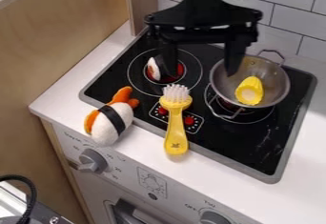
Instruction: Take the corn from the silver pot and put it in between the burner and the pot
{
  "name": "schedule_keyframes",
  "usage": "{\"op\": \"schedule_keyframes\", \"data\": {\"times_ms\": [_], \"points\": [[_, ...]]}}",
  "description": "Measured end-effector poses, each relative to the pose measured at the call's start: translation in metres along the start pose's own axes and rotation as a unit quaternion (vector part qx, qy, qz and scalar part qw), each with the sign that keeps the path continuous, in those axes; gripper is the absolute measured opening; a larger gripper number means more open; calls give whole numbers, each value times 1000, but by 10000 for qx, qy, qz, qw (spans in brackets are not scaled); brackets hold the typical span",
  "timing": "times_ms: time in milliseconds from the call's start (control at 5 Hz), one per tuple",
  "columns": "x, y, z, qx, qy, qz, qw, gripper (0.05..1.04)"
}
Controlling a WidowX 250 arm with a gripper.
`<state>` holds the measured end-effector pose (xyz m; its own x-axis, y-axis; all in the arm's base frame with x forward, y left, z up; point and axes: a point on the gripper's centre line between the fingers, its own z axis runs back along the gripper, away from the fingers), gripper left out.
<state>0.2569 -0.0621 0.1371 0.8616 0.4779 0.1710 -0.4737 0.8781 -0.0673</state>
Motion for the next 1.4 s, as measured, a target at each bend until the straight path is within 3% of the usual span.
{"op": "schedule_keyframes", "data": {"times_ms": [200,400,600,800,1400], "points": [[5,-23,-6,-20,-174,43,9998,1001],[15,-44,-12,-364,-474,-142,9981,1001],[20,-53,-15,-566,-621,-412,9956,1001],[24,-53,-17,-632,-754,-769,9922,1001],[25,-40,-38,-482,-978,-1258,9860,1001]]}}
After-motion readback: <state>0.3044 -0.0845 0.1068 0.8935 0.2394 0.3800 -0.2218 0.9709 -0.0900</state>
